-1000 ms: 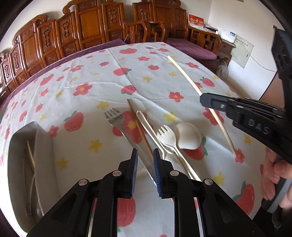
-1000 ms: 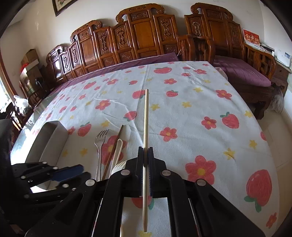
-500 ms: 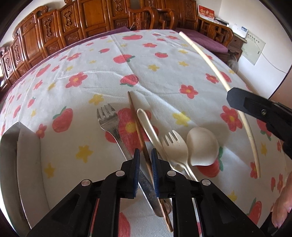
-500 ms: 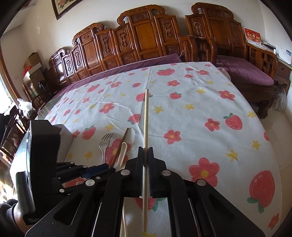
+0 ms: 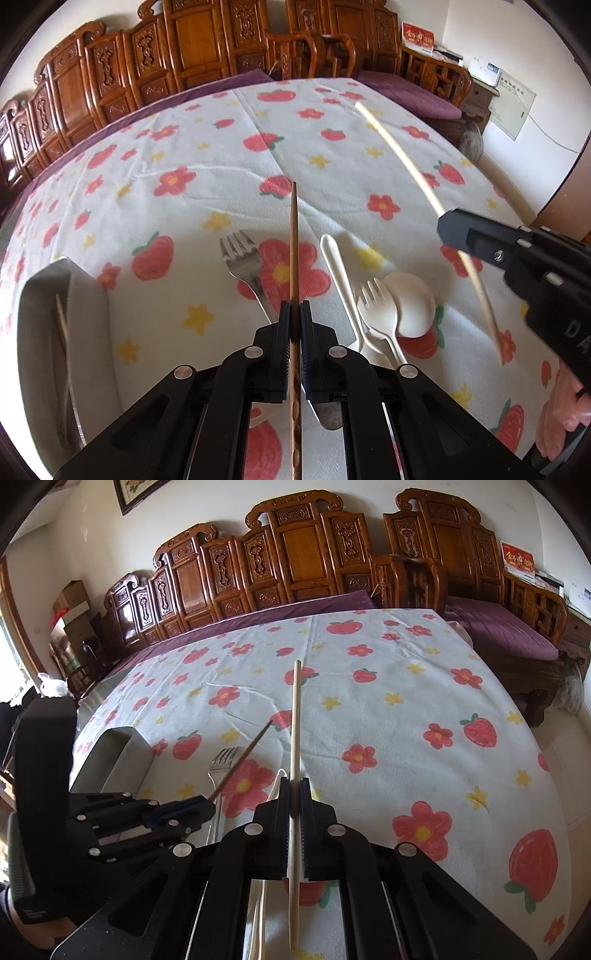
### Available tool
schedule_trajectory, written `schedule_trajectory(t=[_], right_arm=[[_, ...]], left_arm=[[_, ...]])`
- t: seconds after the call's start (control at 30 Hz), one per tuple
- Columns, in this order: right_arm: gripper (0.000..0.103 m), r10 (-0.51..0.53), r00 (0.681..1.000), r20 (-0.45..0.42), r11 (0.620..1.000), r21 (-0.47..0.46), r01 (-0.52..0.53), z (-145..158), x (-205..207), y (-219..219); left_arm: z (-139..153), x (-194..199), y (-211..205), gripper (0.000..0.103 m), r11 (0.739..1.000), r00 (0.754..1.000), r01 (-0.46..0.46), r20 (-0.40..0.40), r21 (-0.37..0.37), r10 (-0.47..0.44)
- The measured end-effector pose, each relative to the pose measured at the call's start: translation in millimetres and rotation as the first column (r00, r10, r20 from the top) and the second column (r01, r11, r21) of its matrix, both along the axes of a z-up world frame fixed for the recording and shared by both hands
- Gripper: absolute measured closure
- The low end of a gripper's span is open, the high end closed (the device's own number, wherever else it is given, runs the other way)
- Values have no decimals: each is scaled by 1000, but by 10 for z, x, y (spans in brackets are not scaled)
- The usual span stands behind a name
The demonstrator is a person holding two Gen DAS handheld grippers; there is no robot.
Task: Organize utensils
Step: 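Carry the chopstick over the tray and open the left gripper while the right holds its chopstick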
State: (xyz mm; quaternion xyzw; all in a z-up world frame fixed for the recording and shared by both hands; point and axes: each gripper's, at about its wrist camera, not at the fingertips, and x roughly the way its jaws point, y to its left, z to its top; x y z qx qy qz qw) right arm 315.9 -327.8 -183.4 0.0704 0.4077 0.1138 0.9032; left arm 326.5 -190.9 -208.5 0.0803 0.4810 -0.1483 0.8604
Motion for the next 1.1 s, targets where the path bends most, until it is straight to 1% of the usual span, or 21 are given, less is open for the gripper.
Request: schedule_trajectory(t=[0.23,0.43,0.8,1.1], right_arm=[[97,33,999,13,999,-6,-33,50,-41,139],[97,62,997,37,998,-2,-62,144,-95,270],[97,129,990,66,992,-14,-128,259,-163,615],[97,166,984,58,986,-39,-163,208,-140,882]], left_arm=[[232,-75,109,99,1000,999,3,44,4,-3],[360,-110,272,99,1000,998,-10,64,-3,11],[492,-195,691,99,999,995,-24,92,-30,27],[560,-230,1029,99,998,993,-40,107,-55,45]])
